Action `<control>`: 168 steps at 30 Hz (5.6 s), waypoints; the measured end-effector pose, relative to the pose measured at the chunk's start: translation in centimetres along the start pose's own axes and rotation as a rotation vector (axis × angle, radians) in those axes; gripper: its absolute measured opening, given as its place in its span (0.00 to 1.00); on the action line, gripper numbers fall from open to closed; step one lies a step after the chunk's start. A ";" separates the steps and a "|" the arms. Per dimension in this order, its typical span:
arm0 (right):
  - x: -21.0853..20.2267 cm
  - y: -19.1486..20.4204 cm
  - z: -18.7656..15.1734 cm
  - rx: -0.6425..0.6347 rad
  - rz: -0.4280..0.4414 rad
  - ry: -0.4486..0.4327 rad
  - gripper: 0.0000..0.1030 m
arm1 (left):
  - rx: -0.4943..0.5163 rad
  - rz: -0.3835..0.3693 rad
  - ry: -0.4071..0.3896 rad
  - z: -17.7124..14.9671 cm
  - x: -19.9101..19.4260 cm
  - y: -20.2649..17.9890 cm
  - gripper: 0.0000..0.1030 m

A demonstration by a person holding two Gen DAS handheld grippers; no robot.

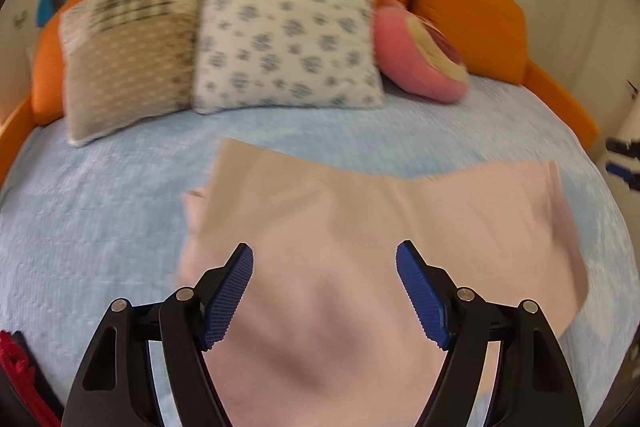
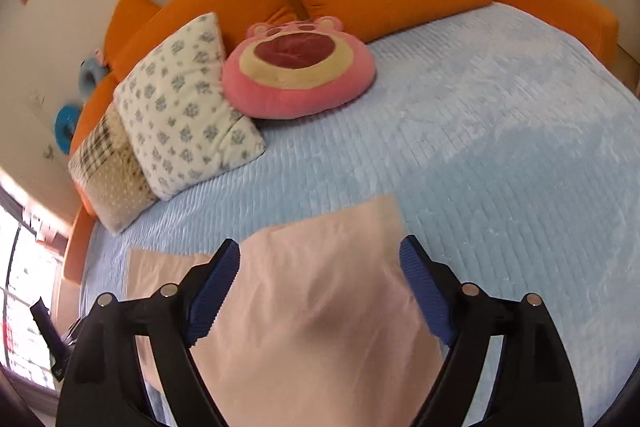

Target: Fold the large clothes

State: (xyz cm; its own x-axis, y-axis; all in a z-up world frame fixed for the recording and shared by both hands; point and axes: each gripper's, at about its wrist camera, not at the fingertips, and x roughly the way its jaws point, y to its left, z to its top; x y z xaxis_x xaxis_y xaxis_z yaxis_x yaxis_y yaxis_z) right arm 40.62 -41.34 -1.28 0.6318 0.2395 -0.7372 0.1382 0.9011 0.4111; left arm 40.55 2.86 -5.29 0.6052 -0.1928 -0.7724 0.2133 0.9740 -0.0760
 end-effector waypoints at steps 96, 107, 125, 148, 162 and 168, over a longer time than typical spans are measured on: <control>4.2 4.5 -22.1 -0.315 -0.386 -0.104 0.44 | -0.565 0.012 0.061 -19.6 -1.4 12.4 0.71; 5.4 12.0 -24.1 -0.397 -0.233 -0.102 0.44 | -0.733 -0.100 0.046 -19.8 2.9 13.3 0.78; 9.2 14.1 -21.8 -0.230 -0.088 -0.100 0.31 | -0.826 -0.159 -0.053 -15.4 4.0 13.7 0.42; 10.4 12.3 -29.3 -0.182 -0.054 -0.100 0.15 | -0.412 -0.041 -0.071 -3.6 -3.2 2.3 0.15; 9.5 13.3 -31.9 -0.287 -0.132 -0.118 0.14 | 0.010 0.002 0.075 3.1 -2.8 -16.6 0.15; 9.3 13.5 -32.3 -0.311 -0.168 -0.119 0.12 | 0.140 0.051 0.119 2.5 -2.8 -25.0 0.15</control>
State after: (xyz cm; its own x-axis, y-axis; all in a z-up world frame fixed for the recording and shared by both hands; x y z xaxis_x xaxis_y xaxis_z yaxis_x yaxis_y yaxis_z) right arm 23.69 -15.22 -19.88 0.7067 0.0515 -0.7057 0.0207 0.9954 0.0934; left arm 35.42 -21.23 0.36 0.5250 -0.1200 -0.8426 0.2943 0.9545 0.0474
